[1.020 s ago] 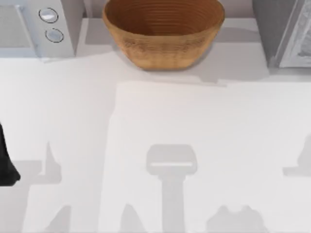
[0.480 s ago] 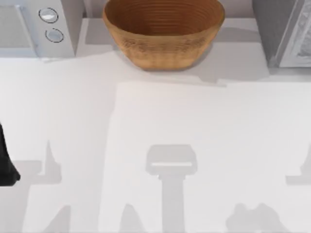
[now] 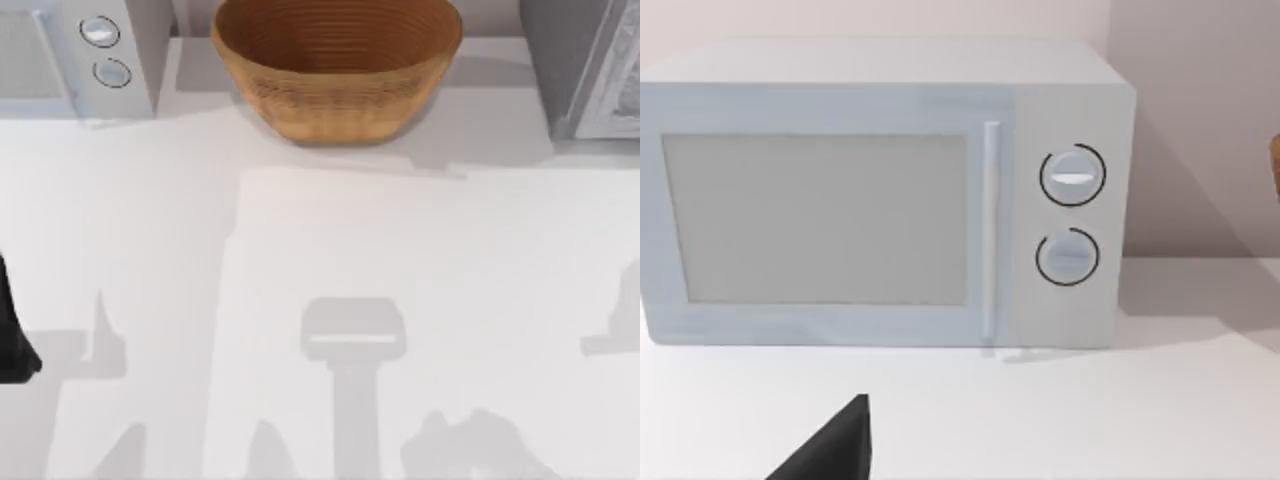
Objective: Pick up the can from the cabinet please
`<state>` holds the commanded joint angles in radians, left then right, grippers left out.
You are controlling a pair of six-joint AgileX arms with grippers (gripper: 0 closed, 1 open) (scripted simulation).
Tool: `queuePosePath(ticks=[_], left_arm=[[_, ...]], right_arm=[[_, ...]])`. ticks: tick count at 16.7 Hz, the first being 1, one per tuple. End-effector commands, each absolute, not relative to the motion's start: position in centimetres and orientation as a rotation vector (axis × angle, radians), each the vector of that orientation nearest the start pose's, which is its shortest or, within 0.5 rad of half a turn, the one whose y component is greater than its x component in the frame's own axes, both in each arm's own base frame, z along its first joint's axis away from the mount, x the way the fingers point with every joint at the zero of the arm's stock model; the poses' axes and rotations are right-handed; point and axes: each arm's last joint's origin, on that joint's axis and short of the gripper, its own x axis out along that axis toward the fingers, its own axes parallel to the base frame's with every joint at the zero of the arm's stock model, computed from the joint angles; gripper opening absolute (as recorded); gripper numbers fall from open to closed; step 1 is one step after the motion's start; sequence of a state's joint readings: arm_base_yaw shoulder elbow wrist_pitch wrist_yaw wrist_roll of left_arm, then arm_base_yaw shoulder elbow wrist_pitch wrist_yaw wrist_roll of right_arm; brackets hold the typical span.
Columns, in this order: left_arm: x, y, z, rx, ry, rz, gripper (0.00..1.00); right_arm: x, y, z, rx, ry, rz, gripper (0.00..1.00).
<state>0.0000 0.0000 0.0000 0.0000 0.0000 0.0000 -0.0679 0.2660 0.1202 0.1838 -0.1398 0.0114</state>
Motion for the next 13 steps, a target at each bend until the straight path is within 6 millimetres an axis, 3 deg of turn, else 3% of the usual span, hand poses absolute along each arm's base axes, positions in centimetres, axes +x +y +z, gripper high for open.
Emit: queuePosePath(ticks=[3, 7, 10, 13], left_arm=[[10.6, -0.1, 16.0, 0.0, 0.0, 0.0, 1.0], [10.6, -0.1, 16.0, 0.0, 0.0, 0.0, 1.0], [10.6, -0.1, 16.0, 0.0, 0.0, 0.0, 1.0], [10.6, -0.1, 16.0, 0.0, 0.0, 0.0, 1.0]], right_arm=[[14.3, -1.0, 22.0, 0.001, -0.045, 0.147, 0.0], [19.4, -2.7, 23.9, 0.0, -0.041, 0.273, 0.0], [24.1, -5.0, 23.5, 0.002, -0.031, 0.377, 0.0], [28.6, -8.1, 21.3, 0.004, -0.02, 0.48, 0.0]])
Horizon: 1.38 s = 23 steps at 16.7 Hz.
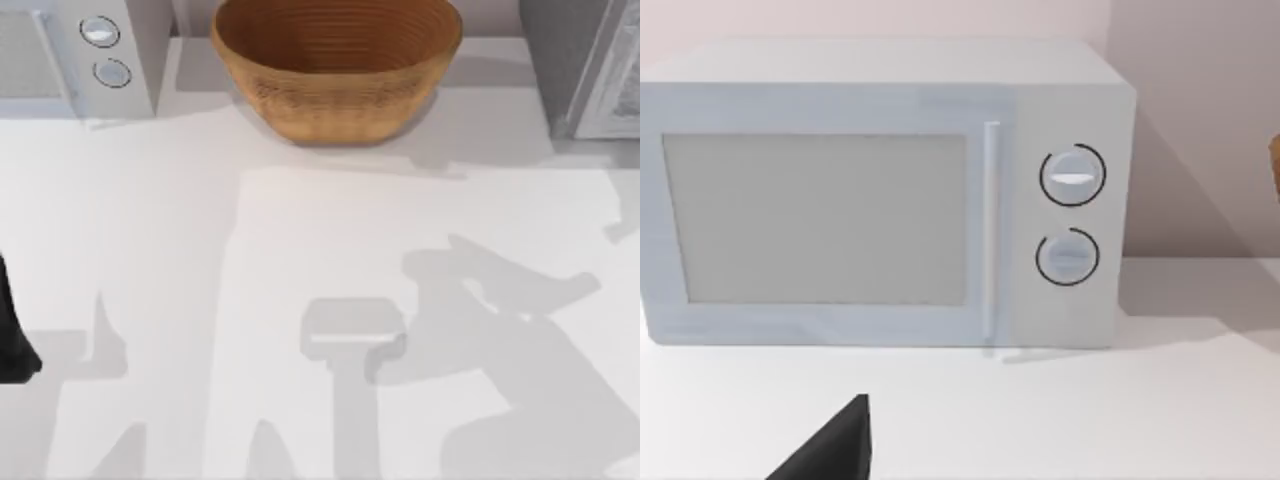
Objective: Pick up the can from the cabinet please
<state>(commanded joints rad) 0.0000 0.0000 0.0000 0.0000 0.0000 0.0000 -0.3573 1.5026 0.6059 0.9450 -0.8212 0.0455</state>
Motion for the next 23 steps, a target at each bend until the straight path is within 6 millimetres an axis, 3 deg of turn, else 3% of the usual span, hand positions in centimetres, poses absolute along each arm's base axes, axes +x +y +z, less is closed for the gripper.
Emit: queuePosePath(ticks=[5, 9, 12, 18, 23], left_arm=[[10.6, -0.1, 16.0, 0.0, 0.0, 0.0, 1.0], [10.6, -0.1, 16.0, 0.0, 0.0, 0.0, 1.0], [10.6, -0.1, 16.0, 0.0, 0.0, 0.0, 1.0], [10.6, -0.1, 16.0, 0.0, 0.0, 0.0, 1.0], [10.6, -0.1, 16.0, 0.0, 0.0, 0.0, 1.0]], right_arm=[[33.2, -13.7, 14.3, 0.006, -0.008, 0.632, 0.0], [34.2, -17.0, 8.5, 0.005, -0.003, 0.72, 0.0], [34.1, -18.3, 5.7, 0.004, -0.001, 0.758, 0.0], [34.0, -18.6, 5.0, 0.004, -0.001, 0.767, 0.0], [35.0, -17.6, 4.5, 0.009, 0.002, 0.767, 0.0]])
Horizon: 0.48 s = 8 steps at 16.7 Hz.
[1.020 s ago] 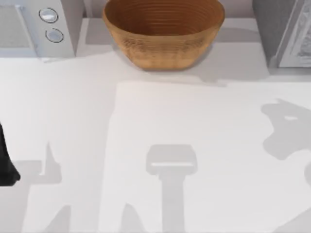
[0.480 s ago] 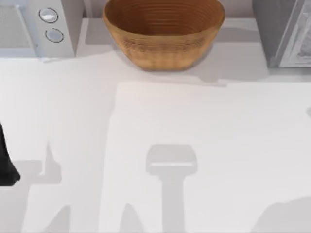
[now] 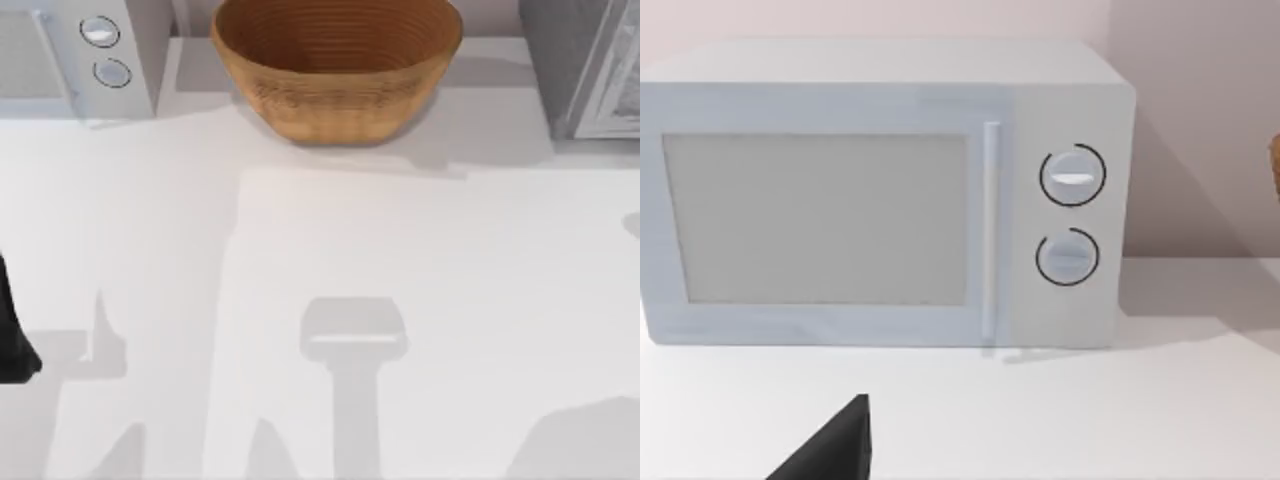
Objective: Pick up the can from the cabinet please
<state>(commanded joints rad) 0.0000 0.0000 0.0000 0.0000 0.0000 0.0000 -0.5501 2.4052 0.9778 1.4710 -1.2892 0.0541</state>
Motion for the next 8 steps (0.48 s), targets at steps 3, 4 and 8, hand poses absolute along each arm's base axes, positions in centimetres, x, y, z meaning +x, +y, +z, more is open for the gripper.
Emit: queuePosePath(ticks=[3, 4, 8], left_arm=[[10.57, -0.12, 16.0, 0.0, 0.0, 0.0, 1.0], [10.57, -0.12, 16.0, 0.0, 0.0, 0.0, 1.0], [10.57, -0.12, 16.0, 0.0, 0.0, 0.0, 1.0]], right_arm=[[35.75, -16.95, 4.37, 0.004, -0.001, 0.767, 0.0], [35.75, -16.95, 4.37, 0.004, -0.001, 0.767, 0.0], [35.75, -16.95, 4.37, 0.004, -0.001, 0.767, 0.15]])
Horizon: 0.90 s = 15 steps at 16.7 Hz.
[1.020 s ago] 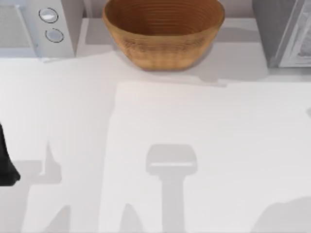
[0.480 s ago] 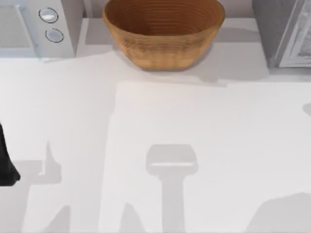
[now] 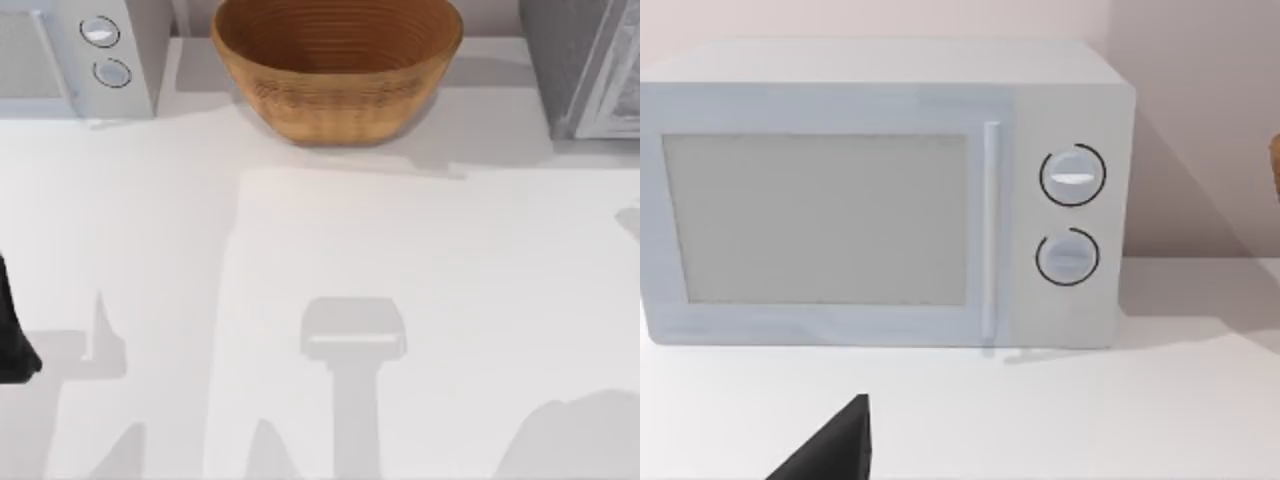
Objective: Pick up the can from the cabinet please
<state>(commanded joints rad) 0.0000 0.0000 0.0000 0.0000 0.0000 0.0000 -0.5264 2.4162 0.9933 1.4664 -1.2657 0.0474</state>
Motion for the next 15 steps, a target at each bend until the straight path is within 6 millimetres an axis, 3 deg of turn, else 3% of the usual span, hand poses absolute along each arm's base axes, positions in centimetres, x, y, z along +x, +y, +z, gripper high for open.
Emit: queuePosePath(ticks=[11, 15], left_arm=[[10.57, -0.12, 16.0, 0.0, 0.0, 0.0, 1.0], [10.57, -0.12, 16.0, 0.0, 0.0, 0.0, 1.0]], right_arm=[[35.75, -16.95, 4.37, 0.004, -0.001, 0.767, 0.98], [35.75, -16.95, 4.37, 0.004, -0.001, 0.767, 1.0]])
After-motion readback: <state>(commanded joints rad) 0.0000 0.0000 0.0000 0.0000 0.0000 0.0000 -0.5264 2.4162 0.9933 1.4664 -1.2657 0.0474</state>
